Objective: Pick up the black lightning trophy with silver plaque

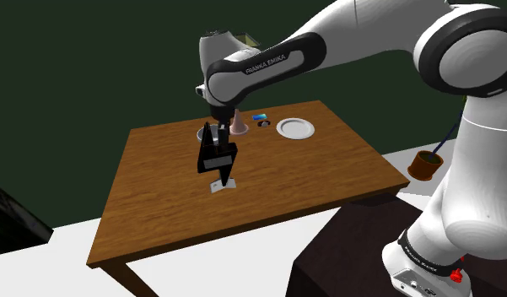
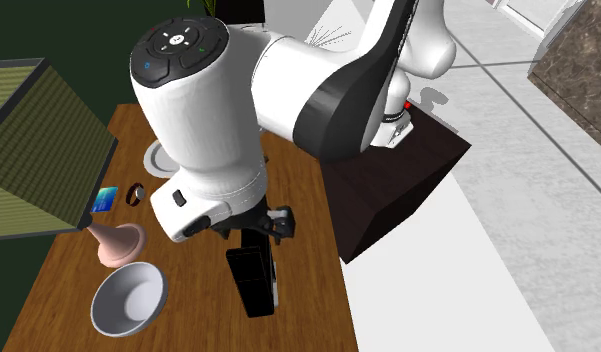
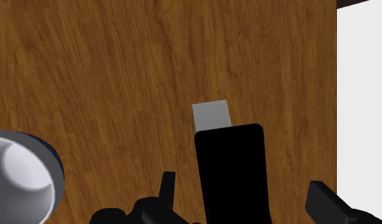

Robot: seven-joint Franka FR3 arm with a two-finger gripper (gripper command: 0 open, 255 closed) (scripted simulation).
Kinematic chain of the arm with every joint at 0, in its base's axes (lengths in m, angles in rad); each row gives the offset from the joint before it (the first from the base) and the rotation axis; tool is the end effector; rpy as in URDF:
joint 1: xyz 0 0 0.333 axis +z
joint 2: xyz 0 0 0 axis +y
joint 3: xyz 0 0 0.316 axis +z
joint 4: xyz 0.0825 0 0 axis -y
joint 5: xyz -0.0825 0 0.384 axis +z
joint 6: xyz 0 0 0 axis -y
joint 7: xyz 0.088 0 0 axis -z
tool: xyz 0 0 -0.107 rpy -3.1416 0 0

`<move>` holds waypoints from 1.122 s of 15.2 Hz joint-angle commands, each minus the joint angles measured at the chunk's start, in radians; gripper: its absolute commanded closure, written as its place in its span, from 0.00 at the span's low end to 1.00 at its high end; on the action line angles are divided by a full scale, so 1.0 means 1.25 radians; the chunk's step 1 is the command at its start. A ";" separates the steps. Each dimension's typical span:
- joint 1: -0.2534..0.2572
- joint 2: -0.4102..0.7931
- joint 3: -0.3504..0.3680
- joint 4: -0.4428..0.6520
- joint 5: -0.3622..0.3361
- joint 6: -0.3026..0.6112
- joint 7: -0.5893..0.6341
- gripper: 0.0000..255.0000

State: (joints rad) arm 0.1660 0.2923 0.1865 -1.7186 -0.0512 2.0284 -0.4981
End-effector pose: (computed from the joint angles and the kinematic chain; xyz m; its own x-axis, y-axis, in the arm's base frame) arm 0.6069 0.2099 0.4203 0.6489 0.7605 0.0235 0.7606 -0.6492 0.0048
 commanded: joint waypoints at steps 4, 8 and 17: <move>0.004 0.023 0.001 -0.015 -0.007 0.039 -0.003 0.00; 0.004 0.037 0.000 -0.035 -0.011 0.073 -0.001 0.00; 0.004 0.037 -0.001 -0.036 -0.010 0.073 -0.001 1.00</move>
State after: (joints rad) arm 0.1713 0.3366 0.1862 -1.7620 -0.0639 2.1194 -0.4998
